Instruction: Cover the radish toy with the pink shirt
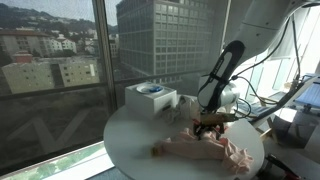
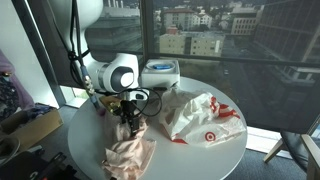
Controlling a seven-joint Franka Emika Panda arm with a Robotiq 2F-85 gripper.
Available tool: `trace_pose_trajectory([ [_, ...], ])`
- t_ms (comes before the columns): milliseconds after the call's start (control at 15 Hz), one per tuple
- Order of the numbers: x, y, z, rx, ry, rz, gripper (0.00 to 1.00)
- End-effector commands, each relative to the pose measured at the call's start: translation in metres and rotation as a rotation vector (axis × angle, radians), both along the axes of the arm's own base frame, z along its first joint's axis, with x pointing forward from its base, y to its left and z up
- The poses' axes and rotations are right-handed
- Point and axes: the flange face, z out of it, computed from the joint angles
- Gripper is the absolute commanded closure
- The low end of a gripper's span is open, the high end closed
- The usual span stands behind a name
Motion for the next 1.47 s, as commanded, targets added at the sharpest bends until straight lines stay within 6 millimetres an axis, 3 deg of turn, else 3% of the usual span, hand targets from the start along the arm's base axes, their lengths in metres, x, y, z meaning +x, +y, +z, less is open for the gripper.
trace_pose_trajectory([
  [0, -0.008, 0.010, 0.006, 0.054, 0.025, 0.005, 0.00],
  [67, -0.008, 0.012, 0.006, 0.061, 0.035, 0.007, 0.00],
  [133, -0.008, 0.011, 0.004, 0.061, 0.041, 0.007, 0.25],
  [267, -0.010, 0.007, -0.002, 0.061, 0.053, 0.006, 0.32],
  [533, -0.010, -0.002, -0.009, 0.042, 0.054, 0.023, 0.64],
  [800, -0.004, 0.016, -0.004, 0.030, 0.056, 0.121, 0.93],
  [867, -0.001, 0.024, -0.003, 0.024, 0.057, 0.179, 0.98],
  [1133, 0.008, 0.064, 0.002, -0.001, 0.050, 0.404, 0.96],
  [1267, 0.014, 0.066, 0.007, -0.015, 0.028, 0.441, 0.96],
  [1400, 0.016, 0.044, 0.010, -0.046, 0.029, 0.401, 0.96],
])
